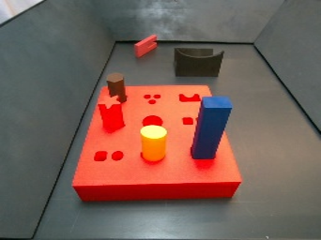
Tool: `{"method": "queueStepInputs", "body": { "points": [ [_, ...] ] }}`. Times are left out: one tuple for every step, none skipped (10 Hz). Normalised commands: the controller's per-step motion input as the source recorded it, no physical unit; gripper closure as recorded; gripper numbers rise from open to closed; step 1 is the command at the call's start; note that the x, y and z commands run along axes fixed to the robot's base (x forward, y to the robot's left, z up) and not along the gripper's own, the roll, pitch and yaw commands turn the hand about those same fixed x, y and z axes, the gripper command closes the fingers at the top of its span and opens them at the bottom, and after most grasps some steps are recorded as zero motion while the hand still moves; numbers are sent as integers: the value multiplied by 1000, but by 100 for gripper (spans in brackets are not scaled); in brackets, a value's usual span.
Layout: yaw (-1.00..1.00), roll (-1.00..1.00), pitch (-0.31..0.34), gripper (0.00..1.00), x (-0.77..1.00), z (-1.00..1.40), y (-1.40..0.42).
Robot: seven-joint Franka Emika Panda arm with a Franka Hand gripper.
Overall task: Pick up the double-square object. Move up. Place the double-square object on the fixture. Regrasp the double-square object. Move to above the board. Insert the double-square object.
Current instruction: Pick up the double-square object.
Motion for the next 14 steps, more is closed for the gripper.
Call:
{"method": "queueStepInputs", "body": {
  "points": [
    [-54,40,-76,0,-271,-151,0],
    [-194,54,-103,0,-343,-543,240],
    [-257,80,-157,0,-400,-717,289],
    [-406,80,-129,0,-360,-780,346],
    [-606,57,-114,0,-343,-814,354],
    [-737,41,-99,0,-329,-857,246],
    [-831,40,-93,0,-297,-877,169],
    [-851,39,-91,0,-283,-874,151],
    [-786,34,-124,0,-97,-789,197],
    [-649,49,-33,0,0,-877,300],
    [-631,26,0,0,11,-997,331],
    [-634,0,0,0,0,-1000,357],
    [-637,0,0,0,0,-1000,389],
    [-637,0,0,0,0,-1000,374]
  ]
}}
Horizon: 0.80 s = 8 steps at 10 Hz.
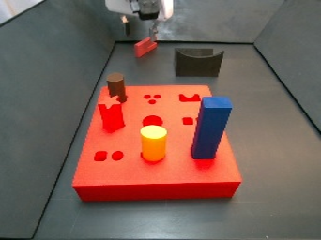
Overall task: Pick up the double-square object. Move up. Place the double-square object on the fixture. Regrasp the double-square object. Move to above the board. Insert the double-square object.
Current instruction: Pick up the double-square object.
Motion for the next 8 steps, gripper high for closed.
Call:
{"method": "queueStepInputs", "body": {
  "points": [
    [-597,0,0,0,0,-1000,163],
    [-554,44,0,0,83,-1000,0],
    [-489,127,-1,0,117,-1000,-137],
    [-380,169,-26,0,89,-1000,-217],
    [0,0,23,0,20,0,0],
    [0,0,0,0,0,0,26],
    [0,0,0,0,0,0,0],
    [0,0,0,100,0,0,0]
  ]
}}
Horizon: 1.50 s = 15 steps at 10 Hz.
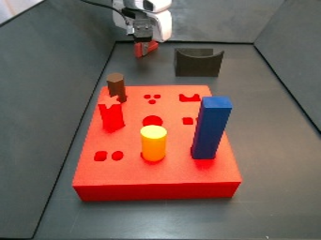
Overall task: Pick up the double-square object. Move up. Place the double-square object on the fixture. Regrasp the double-square object. Move to above the board. Insert the double-square object.
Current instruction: Pick up the double-square object, then move up.
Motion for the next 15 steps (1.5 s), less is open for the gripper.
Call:
{"method": "queueStepInputs", "body": {
  "points": [
    [0,0,0,100,0,0,0],
    [0,0,0,100,0,0,0],
    [0,0,0,100,0,0,0],
    [0,0,0,100,0,0,0],
    [0,0,0,100,0,0,0],
    [0,0,0,100,0,0,0],
    [0,0,0,100,0,0,0],
    [0,0,0,100,0,0,0],
    [0,0,0,100,0,0,0],
    [0,0,0,100,0,0,0],
    [0,0,0,100,0,833,0],
    [44,4,21,100,-36,825,56],
    [32,-3,44,100,-48,727,32],
    [18,-3,53,100,-30,600,20],
    [9,0,59,100,-19,455,17]
  ]
}}
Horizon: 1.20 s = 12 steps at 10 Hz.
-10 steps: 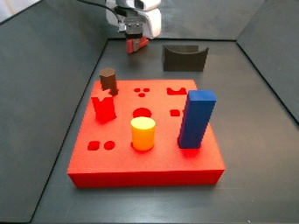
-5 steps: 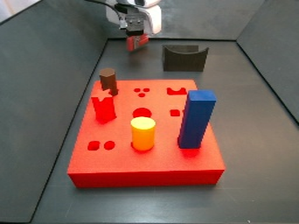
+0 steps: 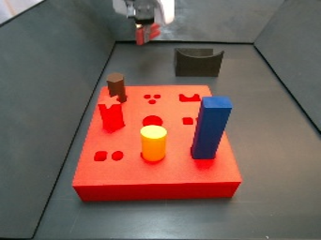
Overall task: Pick up the double-square object. Move up. Place the double-square object on the fixture. Regrasp the double-square object. Move to above the board. Insert the double-square object.
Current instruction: Move up, then place the double-square object on the fixture.
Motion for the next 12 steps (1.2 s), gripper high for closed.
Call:
{"method": "queueStepInputs", "body": {
  "points": [
    [-1,7,56,100,-24,242,11],
    [0,0,0,100,0,1000,0],
    [-5,7,-14,100,9,1000,0],
    [-8,3,15,100,-7,1000,-2],
    [-11,5,26,100,-13,1000,-1],
    [-15,9,33,100,-17,1000,1],
    [-17,13,39,100,-21,1000,4],
    [-20,19,44,100,-24,979,10],
    [-23,22,50,100,-20,809,13],
    [-23,24,58,100,-14,639,16],
    [-21,24,67,100,-5,468,18],
    [-18,21,82,100,3,239,19]
  ]
}}
